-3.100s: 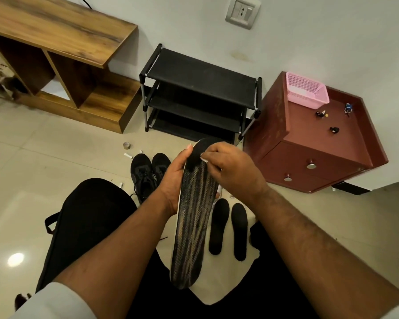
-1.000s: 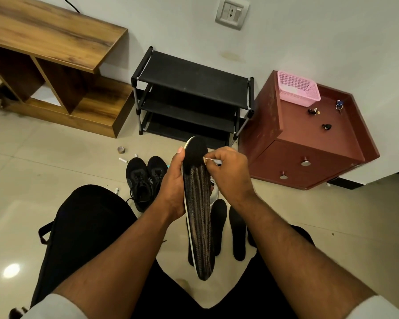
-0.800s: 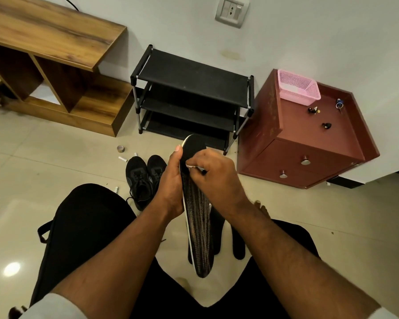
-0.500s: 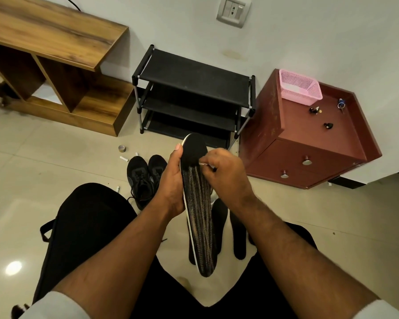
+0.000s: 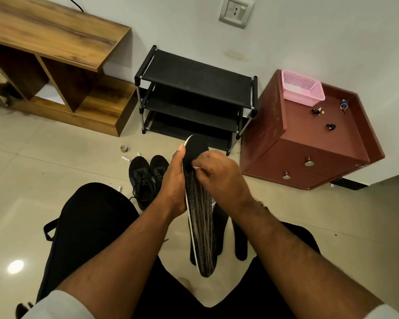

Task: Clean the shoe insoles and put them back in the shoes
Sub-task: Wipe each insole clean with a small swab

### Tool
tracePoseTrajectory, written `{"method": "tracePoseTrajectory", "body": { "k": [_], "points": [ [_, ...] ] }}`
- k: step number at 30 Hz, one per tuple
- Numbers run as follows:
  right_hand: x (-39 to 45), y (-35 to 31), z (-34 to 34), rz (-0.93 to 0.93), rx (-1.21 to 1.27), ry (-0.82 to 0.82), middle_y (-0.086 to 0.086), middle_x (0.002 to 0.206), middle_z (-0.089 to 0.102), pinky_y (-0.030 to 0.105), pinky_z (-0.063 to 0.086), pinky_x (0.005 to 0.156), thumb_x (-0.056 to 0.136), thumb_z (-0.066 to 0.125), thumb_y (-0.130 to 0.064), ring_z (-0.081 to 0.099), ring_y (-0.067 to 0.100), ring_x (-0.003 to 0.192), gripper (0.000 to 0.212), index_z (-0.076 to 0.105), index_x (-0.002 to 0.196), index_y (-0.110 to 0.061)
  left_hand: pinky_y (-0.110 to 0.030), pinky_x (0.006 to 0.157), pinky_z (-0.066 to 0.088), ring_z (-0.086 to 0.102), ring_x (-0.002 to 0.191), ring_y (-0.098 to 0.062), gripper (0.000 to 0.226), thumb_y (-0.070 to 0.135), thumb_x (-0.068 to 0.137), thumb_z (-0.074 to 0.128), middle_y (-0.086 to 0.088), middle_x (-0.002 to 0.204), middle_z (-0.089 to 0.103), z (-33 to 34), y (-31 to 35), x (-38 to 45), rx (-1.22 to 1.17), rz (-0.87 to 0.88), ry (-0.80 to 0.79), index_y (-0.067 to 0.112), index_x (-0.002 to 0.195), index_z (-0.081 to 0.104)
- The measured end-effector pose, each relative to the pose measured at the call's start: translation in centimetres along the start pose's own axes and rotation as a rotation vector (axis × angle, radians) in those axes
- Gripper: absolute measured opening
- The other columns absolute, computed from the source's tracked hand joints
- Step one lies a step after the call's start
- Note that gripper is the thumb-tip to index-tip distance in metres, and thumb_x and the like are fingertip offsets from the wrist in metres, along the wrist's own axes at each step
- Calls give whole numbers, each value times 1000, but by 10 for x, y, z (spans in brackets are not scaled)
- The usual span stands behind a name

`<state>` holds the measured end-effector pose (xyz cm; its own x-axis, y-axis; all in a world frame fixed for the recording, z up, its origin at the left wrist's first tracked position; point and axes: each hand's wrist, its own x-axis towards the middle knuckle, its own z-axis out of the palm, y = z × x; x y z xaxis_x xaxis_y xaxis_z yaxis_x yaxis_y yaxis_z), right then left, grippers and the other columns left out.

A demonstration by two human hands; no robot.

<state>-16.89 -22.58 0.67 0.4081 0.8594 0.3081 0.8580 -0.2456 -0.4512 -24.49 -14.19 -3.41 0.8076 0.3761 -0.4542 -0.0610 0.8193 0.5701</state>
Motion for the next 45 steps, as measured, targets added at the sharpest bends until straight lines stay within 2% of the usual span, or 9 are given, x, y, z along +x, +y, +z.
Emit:
{"method": "tracePoseTrajectory", "body": {
  "k": [4, 10, 13, 17, 21, 30, 34, 38, 45],
  "points": [
    [1, -10, 2, -54, -15, -6, 7, 91, 67, 24, 50, 80, 85, 62, -5, 61, 14, 84, 13, 71, 94, -4, -35, 81, 58, 73, 94, -23, 58, 58, 97, 40, -13, 102, 74, -1, -1, 1, -15, 27, 8, 16, 89, 80],
    [-4, 31, -2, 103, -47, -12, 4, 83, 62, 30, 51, 72, 87, 61, -5, 53, 9, 78, 9, 70, 86, -8, -47, 97, 49, 64, 108, -31, 67, 66, 93, 41, -21, 123, 65, -4, 4, 2, 27, -25, 16, 12, 124, 65],
    [-5, 22, -2, 41, -16, -6, 5, 85, 64, 32, 53, 72, 86, 62, -5, 58, 14, 80, 8, 69, 86, -7, -49, 103, 44, 61, 114, -32, 70, 69, 89, 44, -21, 127, 63, -8, 3, 6, 6, -35, -3, 12, 124, 67],
    [-6, -9, 5, -91, -10, -41, 8, 92, 68, 24, 48, 82, 85, 63, -7, 62, 15, 87, 12, 71, 94, -4, -36, 87, 55, 72, 92, -21, 59, 57, 97, 39, -10, 98, 74, -7, 3, 5, 7, 15, -23, 17, 89, 81],
    [-5, 7, 1, -22, 23, -28, 6, 92, 66, 26, 52, 81, 88, 57, -12, 60, 13, 86, 16, 70, 94, -6, -42, 94, 50, 67, 104, -27, 61, 62, 90, 47, -16, 112, 69, -9, 3, 3, -29, -61, -27, 12, 113, 73],
    [14, 30, -19, 33, -30, 26, 5, 90, 65, 26, 51, 79, 85, 62, -4, 59, 13, 86, 11, 71, 92, -6, -44, 76, 56, 68, 96, -31, 71, 66, 88, 45, -22, 117, 66, -6, 1, 4, 49, -182, -127, 14, 135, 55],
    [14, 23, -15, 11, -28, 52, 5, 90, 65, 29, 52, 79, 85, 61, -4, 60, 15, 86, 11, 70, 91, -5, -44, 80, 55, 66, 100, -31, 73, 66, 85, 53, -21, 120, 64, -4, -3, 6, 43, -180, -120, 13, 134, 57],
    [-17, 7, -3, -44, -9, -55, 5, 93, 66, 27, 53, 79, 85, 61, -9, 60, 14, 87, 15, 71, 96, -7, -41, 91, 50, 69, 96, -26, 64, 65, 90, 45, -16, 106, 70, -10, 3, 10, -6, -148, -93, 12, 108, 76],
    [22, 22, -17, 68, -14, 85, 4, 92, 63, 23, 50, 80, 86, 61, -4, 58, 11, 87, 12, 70, 93, -7, -43, 84, 50, 62, 94, -30, 67, 64, 88, 45, -20, 108, 66, 1, -3, 4, 16, -216, -172, 11, 125, 63]
  ]
}}
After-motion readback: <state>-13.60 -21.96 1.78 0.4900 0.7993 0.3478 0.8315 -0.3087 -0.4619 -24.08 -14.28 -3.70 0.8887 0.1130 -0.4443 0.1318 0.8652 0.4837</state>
